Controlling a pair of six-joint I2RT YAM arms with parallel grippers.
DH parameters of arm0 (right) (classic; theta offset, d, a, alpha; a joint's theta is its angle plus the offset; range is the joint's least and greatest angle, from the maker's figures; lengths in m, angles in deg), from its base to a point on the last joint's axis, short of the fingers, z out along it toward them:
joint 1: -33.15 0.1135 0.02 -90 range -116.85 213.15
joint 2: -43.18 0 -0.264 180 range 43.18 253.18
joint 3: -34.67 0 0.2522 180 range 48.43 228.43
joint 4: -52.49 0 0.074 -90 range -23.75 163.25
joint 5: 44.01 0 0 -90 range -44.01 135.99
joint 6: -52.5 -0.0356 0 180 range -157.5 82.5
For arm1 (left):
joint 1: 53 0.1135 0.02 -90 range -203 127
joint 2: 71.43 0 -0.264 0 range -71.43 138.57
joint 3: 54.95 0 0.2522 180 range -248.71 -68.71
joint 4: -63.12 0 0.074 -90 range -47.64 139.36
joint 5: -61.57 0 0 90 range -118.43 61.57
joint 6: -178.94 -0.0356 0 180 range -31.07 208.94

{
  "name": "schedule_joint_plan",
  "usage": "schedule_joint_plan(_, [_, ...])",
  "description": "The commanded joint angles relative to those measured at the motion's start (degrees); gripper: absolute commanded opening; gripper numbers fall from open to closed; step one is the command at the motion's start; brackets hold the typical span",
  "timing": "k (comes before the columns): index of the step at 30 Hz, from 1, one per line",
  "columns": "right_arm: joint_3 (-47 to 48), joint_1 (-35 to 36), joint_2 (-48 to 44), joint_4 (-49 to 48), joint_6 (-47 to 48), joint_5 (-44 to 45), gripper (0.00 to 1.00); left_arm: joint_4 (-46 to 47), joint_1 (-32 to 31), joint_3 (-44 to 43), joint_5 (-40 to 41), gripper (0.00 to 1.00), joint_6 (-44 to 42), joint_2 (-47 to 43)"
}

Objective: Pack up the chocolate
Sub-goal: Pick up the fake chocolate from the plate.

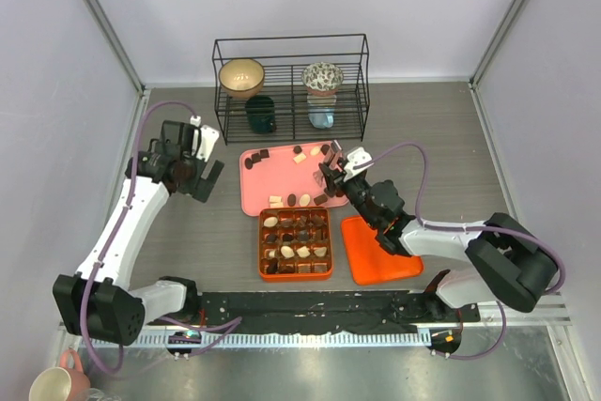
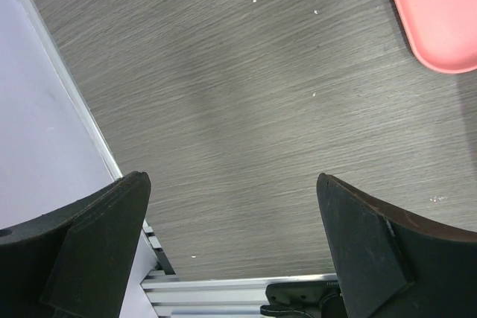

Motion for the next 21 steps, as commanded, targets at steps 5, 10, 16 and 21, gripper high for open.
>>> schedule_joint_plan(5, [-1.3, -0.5, 3.5, -8.2, -1.8, 2.6, 0.45, -1.9, 0.2, -4.7, -0.5, 1.0, 0.2, 1.7])
schedule_joint_plan(10, [-1.5, -0.7, 5.3, -10.2, -1.8, 3.6, 0.45, -2.1, 0.2, -4.7, -0.7, 1.0, 0.3, 1.8])
schedule_joint_plan(16, [-0.8, -0.8, 6.7, -11.2, -1.1, 3.7, 0.44, -2.3, 0.3, -4.7, -0.5, 1.0, -0.2, 1.0])
schedule_joint_plan(21, [-1.4, -0.9, 6.9, -11.1, -1.2, 3.9, 0.43, -2.2, 0.2, -4.0, -0.6, 1.0, -0.4, 0.3])
